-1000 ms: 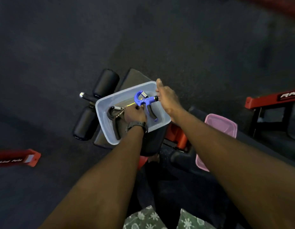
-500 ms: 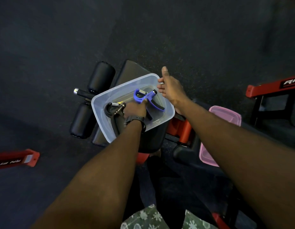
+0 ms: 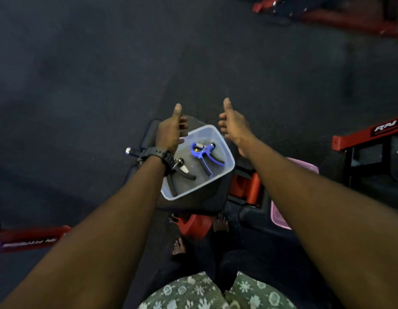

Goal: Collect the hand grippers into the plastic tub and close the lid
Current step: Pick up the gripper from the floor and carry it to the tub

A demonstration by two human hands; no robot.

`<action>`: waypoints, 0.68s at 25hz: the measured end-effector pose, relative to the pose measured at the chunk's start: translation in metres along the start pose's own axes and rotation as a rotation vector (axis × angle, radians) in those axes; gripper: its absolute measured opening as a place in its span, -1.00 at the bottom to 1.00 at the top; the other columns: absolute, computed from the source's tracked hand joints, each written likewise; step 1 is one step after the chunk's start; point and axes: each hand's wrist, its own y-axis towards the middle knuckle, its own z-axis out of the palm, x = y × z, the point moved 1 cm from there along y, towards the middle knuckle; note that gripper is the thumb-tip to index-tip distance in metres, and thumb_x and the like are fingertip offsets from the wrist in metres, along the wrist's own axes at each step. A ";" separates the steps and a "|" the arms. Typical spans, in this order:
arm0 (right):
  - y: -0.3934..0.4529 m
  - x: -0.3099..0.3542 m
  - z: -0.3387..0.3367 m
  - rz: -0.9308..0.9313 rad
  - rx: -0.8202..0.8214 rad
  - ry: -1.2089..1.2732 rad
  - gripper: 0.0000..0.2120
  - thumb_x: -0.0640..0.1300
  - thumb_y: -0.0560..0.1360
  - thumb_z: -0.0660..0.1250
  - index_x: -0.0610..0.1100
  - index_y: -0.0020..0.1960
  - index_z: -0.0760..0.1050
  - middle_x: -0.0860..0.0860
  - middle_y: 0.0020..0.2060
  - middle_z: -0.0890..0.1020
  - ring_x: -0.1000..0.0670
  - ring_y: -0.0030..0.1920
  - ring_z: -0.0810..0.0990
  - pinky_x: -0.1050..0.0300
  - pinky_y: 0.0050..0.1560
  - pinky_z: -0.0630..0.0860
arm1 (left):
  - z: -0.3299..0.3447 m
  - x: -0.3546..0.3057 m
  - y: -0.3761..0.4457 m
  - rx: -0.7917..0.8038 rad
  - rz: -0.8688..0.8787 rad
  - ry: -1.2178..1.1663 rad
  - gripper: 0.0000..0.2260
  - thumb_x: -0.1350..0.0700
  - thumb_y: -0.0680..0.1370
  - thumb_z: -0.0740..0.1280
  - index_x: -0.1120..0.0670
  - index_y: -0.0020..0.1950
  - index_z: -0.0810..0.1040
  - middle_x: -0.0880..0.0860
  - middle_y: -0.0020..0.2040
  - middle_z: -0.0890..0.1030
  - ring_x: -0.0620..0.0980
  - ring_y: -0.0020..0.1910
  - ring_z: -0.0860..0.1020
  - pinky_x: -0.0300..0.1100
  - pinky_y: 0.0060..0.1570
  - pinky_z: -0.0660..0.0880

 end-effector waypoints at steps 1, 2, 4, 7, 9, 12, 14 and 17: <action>-0.010 0.004 -0.005 -0.007 -0.019 0.019 -0.51 0.35 0.57 0.05 -0.02 -0.13 0.51 -0.09 -0.03 0.65 -0.07 -0.01 0.59 -0.10 0.20 0.51 | -0.002 -0.007 -0.008 0.012 0.020 -0.002 -0.48 -0.35 0.52 0.17 0.08 -0.10 0.65 0.10 -0.08 0.67 0.05 -0.14 0.59 -0.14 -0.21 0.47; -0.021 0.006 -0.009 -0.007 -0.034 0.040 -0.51 0.36 0.56 0.06 -0.01 -0.13 0.51 -0.08 -0.02 0.65 -0.07 -0.01 0.59 -0.09 0.19 0.50 | -0.002 -0.013 -0.015 0.028 0.039 0.000 -0.46 -0.35 0.52 0.17 0.09 -0.07 0.65 0.12 -0.04 0.68 0.06 -0.11 0.60 -0.12 -0.20 0.49; -0.052 0.011 -0.022 -0.018 -0.057 0.088 -0.49 0.39 0.54 0.08 -0.01 -0.08 0.53 -0.08 0.01 0.64 -0.05 -0.01 0.58 -0.08 0.16 0.51 | 0.004 -0.031 -0.038 0.093 0.082 0.009 -0.43 -0.38 0.48 0.17 0.10 -0.06 0.66 0.14 0.01 0.69 0.12 -0.02 0.63 0.01 -0.09 0.56; -0.102 0.019 -0.042 -0.045 -0.160 0.162 -0.39 0.40 0.53 0.09 -0.08 0.15 0.55 -0.06 0.07 0.63 -0.03 0.01 0.57 -0.03 0.11 0.51 | 0.019 -0.059 -0.078 0.256 0.186 0.021 -0.39 -0.40 0.44 0.16 0.11 -0.03 0.66 0.17 0.03 0.69 0.18 0.08 0.65 0.12 0.12 0.56; -0.140 0.020 -0.058 -0.051 -0.279 0.232 -0.38 0.39 0.54 0.08 -0.10 0.20 0.53 -0.05 0.06 0.61 -0.03 0.01 0.56 0.04 0.01 0.49 | 0.029 -0.071 -0.107 0.399 0.260 0.055 -0.36 -0.41 0.45 0.14 0.13 0.02 0.66 0.16 0.03 0.69 0.17 0.04 0.65 0.08 0.10 0.56; -0.204 0.015 -0.078 -0.052 -0.468 0.352 -0.37 0.35 0.56 0.08 -0.17 0.25 0.50 -0.08 0.03 0.56 -0.04 -0.02 0.50 0.05 -0.07 0.43 | 0.038 -0.087 -0.156 0.582 0.332 0.077 -0.36 -0.39 0.49 0.14 0.16 0.04 0.66 0.13 -0.06 0.65 0.08 -0.12 0.59 -0.03 -0.08 0.52; -0.256 0.008 -0.094 -0.071 -0.596 0.416 -0.35 0.35 0.56 0.08 -0.18 0.27 0.50 -0.07 0.01 0.55 -0.04 -0.02 0.49 0.04 0.00 0.40 | 0.047 -0.093 -0.196 0.703 0.369 0.100 -0.38 -0.39 0.48 0.16 0.14 0.00 0.65 0.11 -0.12 0.62 0.06 -0.17 0.55 -0.08 -0.16 0.47; -0.340 -0.015 -0.114 -0.086 -0.792 0.472 -0.37 0.37 0.55 0.07 -0.13 0.25 0.51 -0.08 0.09 0.61 -0.03 0.02 0.54 0.02 0.03 0.45 | 0.067 -0.085 -0.263 0.872 0.427 0.156 -0.41 -0.35 0.54 0.15 0.14 0.01 0.66 0.11 -0.11 0.63 0.06 -0.15 0.57 -0.07 -0.10 0.51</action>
